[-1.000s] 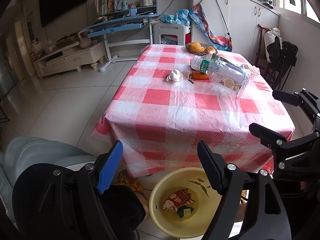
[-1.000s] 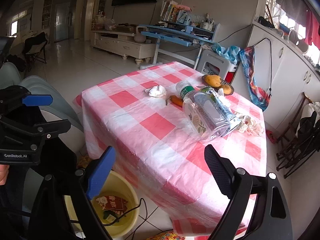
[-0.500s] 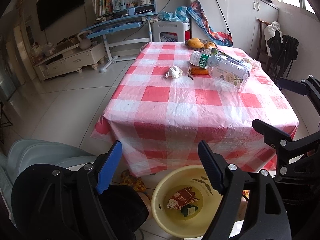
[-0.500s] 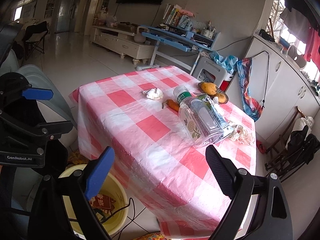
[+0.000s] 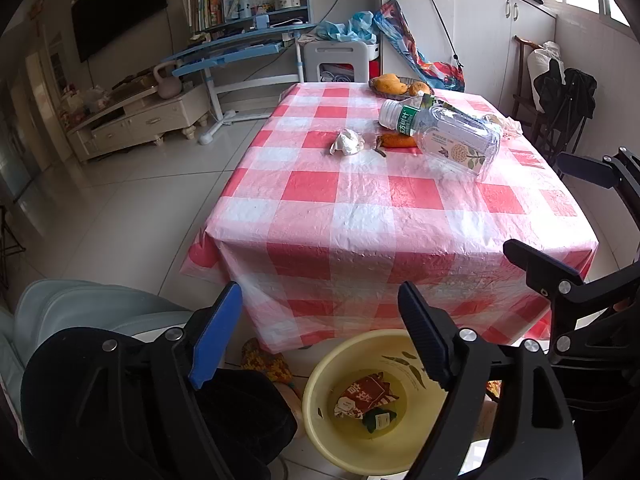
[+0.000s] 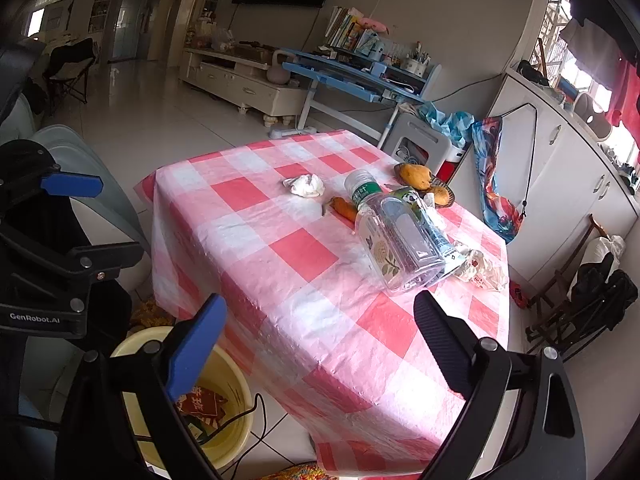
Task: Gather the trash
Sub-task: 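Bring both open tools back over the table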
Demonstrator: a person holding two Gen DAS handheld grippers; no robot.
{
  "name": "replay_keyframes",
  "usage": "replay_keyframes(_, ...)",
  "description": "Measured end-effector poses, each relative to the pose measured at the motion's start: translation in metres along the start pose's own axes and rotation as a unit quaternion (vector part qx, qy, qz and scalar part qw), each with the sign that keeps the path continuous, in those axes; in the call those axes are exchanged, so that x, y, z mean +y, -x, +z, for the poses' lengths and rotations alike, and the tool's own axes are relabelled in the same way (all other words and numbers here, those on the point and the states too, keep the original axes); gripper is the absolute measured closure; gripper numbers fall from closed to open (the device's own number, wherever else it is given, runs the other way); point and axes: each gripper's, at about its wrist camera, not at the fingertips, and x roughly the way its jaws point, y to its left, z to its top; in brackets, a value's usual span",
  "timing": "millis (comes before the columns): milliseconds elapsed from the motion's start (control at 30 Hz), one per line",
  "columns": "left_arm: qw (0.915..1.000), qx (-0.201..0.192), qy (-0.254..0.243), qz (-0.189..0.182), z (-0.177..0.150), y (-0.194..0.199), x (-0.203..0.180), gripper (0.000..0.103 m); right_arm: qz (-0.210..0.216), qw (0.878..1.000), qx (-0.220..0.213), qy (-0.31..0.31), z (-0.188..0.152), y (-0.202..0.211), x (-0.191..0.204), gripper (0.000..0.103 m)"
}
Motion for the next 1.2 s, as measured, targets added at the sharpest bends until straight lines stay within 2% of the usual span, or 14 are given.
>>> replay_keyframes(433, 1.0, 0.0, 0.0, 0.0, 0.0, 0.0002, -0.0001, 0.025, -0.035, 0.999, 0.016, -0.013, -0.0019, -0.0065, -0.0068, 0.012)
replay_keyframes(833, 1.0, 0.0, 0.001, 0.0, 0.0001, 0.0002, -0.0002, 0.025, -0.107, 0.994, -0.005, 0.007, 0.0014, -0.0004, -0.0058, 0.009)
replay_keyframes(1200, 1.0, 0.005, 0.003, -0.008, 0.0019, 0.0003, -0.0036, 0.025, -0.112, 0.993, -0.019, 0.023, 0.0044, 0.0017, -0.0006, 0.009)
